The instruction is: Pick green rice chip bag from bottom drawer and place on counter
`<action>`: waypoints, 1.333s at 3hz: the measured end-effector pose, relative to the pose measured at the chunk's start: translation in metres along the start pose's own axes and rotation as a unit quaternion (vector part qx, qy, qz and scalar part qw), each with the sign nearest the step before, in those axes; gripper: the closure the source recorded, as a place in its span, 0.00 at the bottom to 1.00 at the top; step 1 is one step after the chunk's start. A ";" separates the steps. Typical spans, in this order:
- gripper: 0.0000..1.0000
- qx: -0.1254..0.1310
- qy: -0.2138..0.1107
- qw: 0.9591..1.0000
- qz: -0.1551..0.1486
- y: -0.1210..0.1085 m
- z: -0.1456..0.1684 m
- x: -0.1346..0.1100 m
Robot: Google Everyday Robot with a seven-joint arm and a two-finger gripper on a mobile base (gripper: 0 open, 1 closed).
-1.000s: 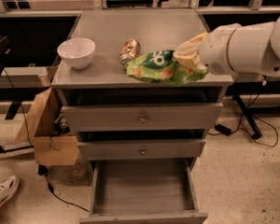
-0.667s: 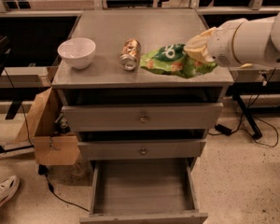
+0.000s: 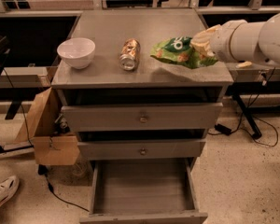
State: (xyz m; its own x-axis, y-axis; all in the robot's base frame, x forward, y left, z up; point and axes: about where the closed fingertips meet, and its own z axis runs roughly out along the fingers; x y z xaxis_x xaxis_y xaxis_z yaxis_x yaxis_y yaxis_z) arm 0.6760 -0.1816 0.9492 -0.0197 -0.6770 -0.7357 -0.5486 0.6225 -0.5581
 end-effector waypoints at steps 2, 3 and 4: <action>0.58 0.032 0.001 0.999 0.018 0.002 0.030 0.020; 0.35 0.020 -0.005 0.999 0.031 0.009 0.036 0.025; 0.12 0.019 -0.006 0.999 0.032 0.010 0.036 0.024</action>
Offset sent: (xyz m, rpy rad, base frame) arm 0.0315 -0.0044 -0.0536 0.0597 -0.0172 -0.1017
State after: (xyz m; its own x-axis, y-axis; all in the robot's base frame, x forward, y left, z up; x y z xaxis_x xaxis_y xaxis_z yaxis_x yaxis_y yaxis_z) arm 0.6999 -0.1778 0.9119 -0.0436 -0.6314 -0.7743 -0.5145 0.6785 -0.5243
